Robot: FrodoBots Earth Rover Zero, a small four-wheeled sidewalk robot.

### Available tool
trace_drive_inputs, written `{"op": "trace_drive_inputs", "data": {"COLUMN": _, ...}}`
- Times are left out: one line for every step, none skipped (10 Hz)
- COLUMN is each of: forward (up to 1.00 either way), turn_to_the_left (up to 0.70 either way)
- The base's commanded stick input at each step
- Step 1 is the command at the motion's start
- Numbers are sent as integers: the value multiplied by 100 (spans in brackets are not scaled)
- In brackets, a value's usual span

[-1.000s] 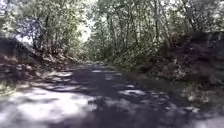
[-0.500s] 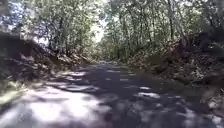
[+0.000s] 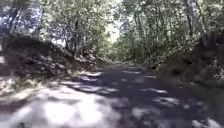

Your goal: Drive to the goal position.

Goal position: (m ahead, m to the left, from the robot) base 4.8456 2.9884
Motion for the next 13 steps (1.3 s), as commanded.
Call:
{"op": "trace_drive_inputs", "data": {"forward": 45, "turn_to_the_left": 0}}
{"op": "trace_drive_inputs", "data": {"forward": 45, "turn_to_the_left": 0}}
{"op": "trace_drive_inputs", "data": {"forward": 45, "turn_to_the_left": -19}}
{"op": "trace_drive_inputs", "data": {"forward": 45, "turn_to_the_left": -27}}
{"op": "trace_drive_inputs", "data": {"forward": 45, "turn_to_the_left": -27}}
{"op": "trace_drive_inputs", "data": {"forward": 45, "turn_to_the_left": -27}}
{"op": "trace_drive_inputs", "data": {"forward": 45, "turn_to_the_left": -27}}
{"op": "trace_drive_inputs", "data": {"forward": 45, "turn_to_the_left": -27}}
{"op": "trace_drive_inputs", "data": {"forward": 45, "turn_to_the_left": -27}}
{"op": "trace_drive_inputs", "data": {"forward": 45, "turn_to_the_left": -27}}
{"op": "trace_drive_inputs", "data": {"forward": 45, "turn_to_the_left": -27}}
{"op": "trace_drive_inputs", "data": {"forward": 45, "turn_to_the_left": -27}}
{"op": "trace_drive_inputs", "data": {"forward": 45, "turn_to_the_left": -27}}
